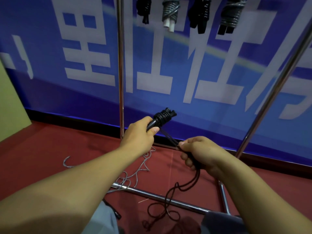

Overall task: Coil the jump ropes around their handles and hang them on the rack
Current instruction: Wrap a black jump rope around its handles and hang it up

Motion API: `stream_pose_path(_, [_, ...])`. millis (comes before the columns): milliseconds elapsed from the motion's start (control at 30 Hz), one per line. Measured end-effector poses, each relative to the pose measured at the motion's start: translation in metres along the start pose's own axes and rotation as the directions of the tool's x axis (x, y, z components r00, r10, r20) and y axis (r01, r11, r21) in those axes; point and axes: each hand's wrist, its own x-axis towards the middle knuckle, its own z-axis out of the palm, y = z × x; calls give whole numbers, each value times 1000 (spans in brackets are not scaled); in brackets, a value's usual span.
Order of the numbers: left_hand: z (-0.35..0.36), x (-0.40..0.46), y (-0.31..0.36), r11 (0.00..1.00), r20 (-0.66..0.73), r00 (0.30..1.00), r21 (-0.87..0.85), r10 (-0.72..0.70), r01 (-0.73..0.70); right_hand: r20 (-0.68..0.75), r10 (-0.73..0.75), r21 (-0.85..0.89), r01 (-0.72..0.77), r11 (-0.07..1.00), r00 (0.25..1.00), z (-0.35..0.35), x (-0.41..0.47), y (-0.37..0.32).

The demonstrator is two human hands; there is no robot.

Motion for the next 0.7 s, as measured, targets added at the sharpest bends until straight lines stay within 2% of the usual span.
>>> stream_pose_path(100, [0, 0, 4, 1000, -14, 1000, 2, 7, -7, 25, 108, 17, -109, 994, 994, -1, 4, 3])
stream_pose_path(200, [0, -2, 6, 1000, -29, 999, -6, 16, -16, -21, 168, -21, -169, 985, 986, -1, 10, 9])
stream_pose_path(467, [-1, -2, 6, 999, -63, 997, 19, 36, -35, -220, 11, -311, -81, 947, 975, -4, 15, 19])
stream_pose_path(600, [-4, 0, 2, 999, -74, 997, 33, 9, -7, -137, 42, -360, -90, 928, 990, -2, 8, 14])
stream_pose_path(700, [-5, 3, -2, 999, -82, 996, 45, -17, 21, -33, 29, -338, -39, 940, 999, -1, 2, 8])
